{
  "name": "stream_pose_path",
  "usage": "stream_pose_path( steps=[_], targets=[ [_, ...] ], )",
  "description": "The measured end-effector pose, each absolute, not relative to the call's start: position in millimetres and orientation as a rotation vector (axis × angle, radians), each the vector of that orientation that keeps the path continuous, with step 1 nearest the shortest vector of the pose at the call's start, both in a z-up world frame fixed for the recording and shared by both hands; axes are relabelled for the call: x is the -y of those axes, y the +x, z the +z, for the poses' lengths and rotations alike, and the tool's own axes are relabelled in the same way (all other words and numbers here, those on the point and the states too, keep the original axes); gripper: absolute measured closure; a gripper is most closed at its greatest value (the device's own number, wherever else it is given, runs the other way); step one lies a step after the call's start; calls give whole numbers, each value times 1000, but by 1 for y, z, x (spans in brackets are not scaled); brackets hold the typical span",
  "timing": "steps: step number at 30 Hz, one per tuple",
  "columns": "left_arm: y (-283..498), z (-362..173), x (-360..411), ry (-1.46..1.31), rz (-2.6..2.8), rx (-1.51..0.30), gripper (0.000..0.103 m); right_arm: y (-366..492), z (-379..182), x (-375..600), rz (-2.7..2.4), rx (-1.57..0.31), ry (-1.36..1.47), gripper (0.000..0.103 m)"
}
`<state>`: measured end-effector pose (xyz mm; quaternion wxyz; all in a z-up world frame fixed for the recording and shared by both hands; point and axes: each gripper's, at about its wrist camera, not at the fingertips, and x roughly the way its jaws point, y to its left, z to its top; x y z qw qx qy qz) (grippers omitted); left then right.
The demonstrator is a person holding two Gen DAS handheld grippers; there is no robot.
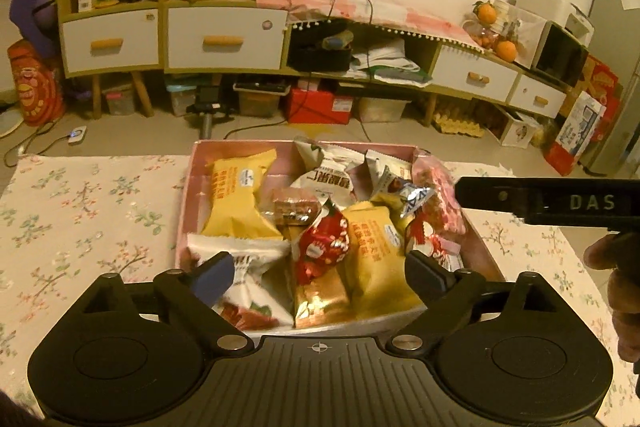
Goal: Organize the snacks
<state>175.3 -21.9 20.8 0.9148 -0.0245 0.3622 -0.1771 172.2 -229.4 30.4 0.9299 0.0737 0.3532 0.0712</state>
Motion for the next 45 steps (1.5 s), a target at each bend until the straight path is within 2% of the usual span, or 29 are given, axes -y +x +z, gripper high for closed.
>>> stream_pose_path(
  steps=[6, 23, 45],
  targets=[
    [156, 25, 14, -31, -328, -768, 5, 152, 34, 235, 110, -704, 158, 36],
    [80, 37, 1, 32, -165, -893, 2, 72, 41, 207, 29, -744, 107, 27],
    [71, 39, -3, 25, -66, -933, 1, 54, 36, 188, -42, -857, 91, 26]
  ],
)
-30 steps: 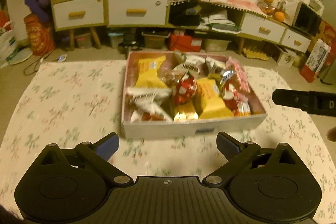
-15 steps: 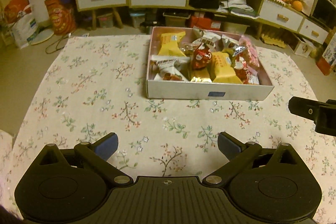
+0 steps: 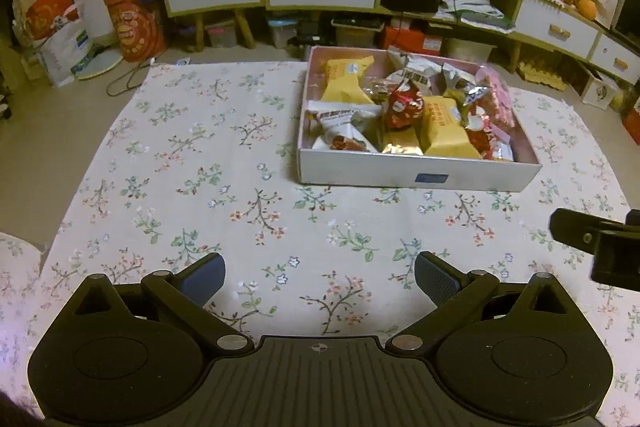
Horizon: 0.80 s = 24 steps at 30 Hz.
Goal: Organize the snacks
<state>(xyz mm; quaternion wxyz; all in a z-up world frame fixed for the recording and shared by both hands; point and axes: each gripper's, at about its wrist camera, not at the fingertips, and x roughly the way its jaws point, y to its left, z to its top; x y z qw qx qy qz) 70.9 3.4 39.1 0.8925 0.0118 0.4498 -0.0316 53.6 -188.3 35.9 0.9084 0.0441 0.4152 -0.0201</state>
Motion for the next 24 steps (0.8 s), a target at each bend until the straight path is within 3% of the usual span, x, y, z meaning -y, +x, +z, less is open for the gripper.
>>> stream_pose_path(
  steps=[24],
  targets=[
    [69, 38, -2, 40, -61, -935, 1, 55, 34, 183, -33, -872, 49, 26]
  ],
)
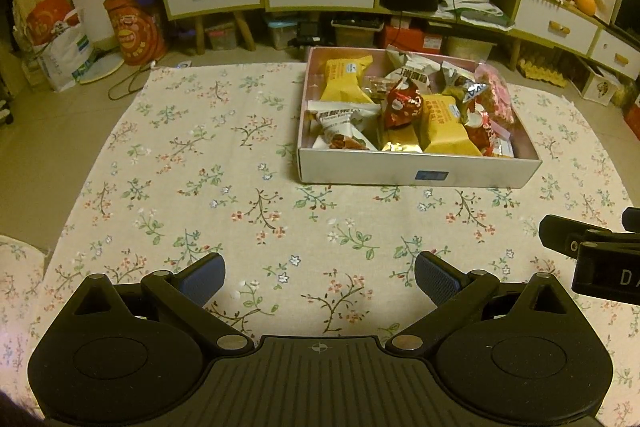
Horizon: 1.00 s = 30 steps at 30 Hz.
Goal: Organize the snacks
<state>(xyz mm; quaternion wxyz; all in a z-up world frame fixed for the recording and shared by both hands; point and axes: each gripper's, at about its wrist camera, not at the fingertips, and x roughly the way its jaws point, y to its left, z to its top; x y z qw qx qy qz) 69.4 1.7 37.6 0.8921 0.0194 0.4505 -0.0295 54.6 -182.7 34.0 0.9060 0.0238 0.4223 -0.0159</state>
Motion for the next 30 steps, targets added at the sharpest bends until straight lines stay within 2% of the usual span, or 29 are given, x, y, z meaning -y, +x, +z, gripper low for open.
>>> stream_pose_path(
  steps=[30],
  targets=[
    [70, 36, -3, 46, -51, -939, 1, 55, 31, 184, -35, -881, 45, 26]
  ],
)
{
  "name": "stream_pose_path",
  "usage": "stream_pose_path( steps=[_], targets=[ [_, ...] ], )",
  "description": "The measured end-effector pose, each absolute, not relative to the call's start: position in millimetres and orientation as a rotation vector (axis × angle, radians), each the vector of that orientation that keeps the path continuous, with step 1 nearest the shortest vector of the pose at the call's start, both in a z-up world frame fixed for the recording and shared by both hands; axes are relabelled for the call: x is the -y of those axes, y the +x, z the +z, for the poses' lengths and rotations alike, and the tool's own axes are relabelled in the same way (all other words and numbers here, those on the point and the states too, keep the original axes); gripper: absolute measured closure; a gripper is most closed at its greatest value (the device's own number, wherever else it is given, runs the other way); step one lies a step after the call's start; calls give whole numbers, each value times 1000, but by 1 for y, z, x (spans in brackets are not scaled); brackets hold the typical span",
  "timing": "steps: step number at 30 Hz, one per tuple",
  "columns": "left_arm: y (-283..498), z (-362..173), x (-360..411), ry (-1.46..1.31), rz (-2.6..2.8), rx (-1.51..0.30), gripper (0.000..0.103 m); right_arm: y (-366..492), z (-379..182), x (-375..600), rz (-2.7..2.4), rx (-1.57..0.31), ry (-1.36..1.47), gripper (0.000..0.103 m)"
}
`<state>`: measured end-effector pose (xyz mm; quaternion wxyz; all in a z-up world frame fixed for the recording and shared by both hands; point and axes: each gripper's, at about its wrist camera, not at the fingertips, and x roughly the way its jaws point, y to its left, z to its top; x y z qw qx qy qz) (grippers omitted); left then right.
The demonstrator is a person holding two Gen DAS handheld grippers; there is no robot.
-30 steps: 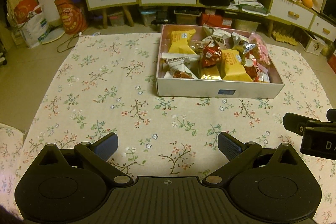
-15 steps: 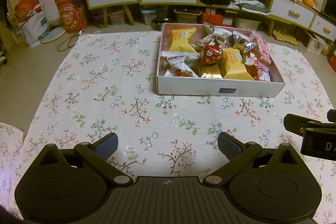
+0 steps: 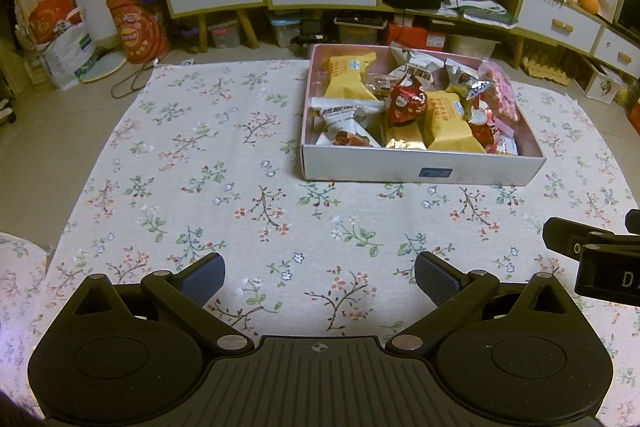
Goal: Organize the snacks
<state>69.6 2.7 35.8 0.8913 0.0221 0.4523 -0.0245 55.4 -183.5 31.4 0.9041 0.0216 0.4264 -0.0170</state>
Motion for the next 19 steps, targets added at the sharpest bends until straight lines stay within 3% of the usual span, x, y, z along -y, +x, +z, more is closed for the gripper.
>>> stream_pose_path(
  steps=[19],
  targets=[
    [71, 31, -1, 46, -54, -952, 1, 54, 25, 183, -49, -892, 36, 26]
  ],
)
